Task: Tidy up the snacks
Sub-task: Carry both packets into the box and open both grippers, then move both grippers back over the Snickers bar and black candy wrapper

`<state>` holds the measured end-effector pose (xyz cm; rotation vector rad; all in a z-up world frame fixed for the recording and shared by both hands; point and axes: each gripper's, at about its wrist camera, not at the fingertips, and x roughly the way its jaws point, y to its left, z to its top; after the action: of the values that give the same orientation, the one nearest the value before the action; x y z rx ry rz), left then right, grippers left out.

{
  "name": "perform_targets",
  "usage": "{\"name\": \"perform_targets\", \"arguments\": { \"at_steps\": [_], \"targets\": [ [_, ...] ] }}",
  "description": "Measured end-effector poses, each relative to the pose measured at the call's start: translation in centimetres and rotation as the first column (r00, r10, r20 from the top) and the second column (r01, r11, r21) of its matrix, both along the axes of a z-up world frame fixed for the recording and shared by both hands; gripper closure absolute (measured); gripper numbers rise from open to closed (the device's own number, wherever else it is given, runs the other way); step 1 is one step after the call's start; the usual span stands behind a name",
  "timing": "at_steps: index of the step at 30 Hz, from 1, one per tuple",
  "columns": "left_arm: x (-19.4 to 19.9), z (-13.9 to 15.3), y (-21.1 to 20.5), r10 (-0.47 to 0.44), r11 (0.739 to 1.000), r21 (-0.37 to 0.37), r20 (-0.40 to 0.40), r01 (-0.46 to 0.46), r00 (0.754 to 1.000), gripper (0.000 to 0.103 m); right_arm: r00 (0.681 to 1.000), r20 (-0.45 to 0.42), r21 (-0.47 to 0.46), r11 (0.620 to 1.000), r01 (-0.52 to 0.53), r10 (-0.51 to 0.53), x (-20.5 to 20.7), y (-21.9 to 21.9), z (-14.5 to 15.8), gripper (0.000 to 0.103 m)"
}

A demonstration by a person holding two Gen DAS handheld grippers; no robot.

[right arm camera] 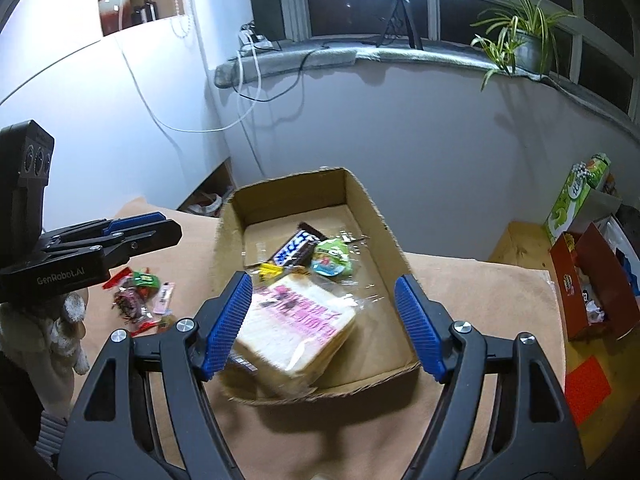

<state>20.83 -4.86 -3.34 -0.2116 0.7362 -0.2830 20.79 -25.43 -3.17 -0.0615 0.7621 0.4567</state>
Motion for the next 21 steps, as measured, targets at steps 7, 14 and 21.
{"name": "perform_targets", "arguments": {
  "at_steps": [7,14,21],
  "targets": [
    [-4.0,0.9,2.9,0.041,0.999,-0.021,0.031,-0.040,0.999,0.060,0.998,0.029,0.004,0.998,-0.058,0.057,-3.2,1.6,1.0,0.026],
    [-8.0,0.6,5.5,0.073,0.997,-0.008,0.043,-0.072,0.996,0.060,0.989,0.032,-0.001,0.989,-0.147,0.147,-6.3,4.0,1.0,0.026],
    [-11.0,-0.3,7.4,0.104,0.994,-0.026,0.028,-0.104,0.994,0.060,0.972,0.010,-0.020,0.972,-0.234,0.234,-8.4,6.6,-0.4,0.026]
  ]
}}
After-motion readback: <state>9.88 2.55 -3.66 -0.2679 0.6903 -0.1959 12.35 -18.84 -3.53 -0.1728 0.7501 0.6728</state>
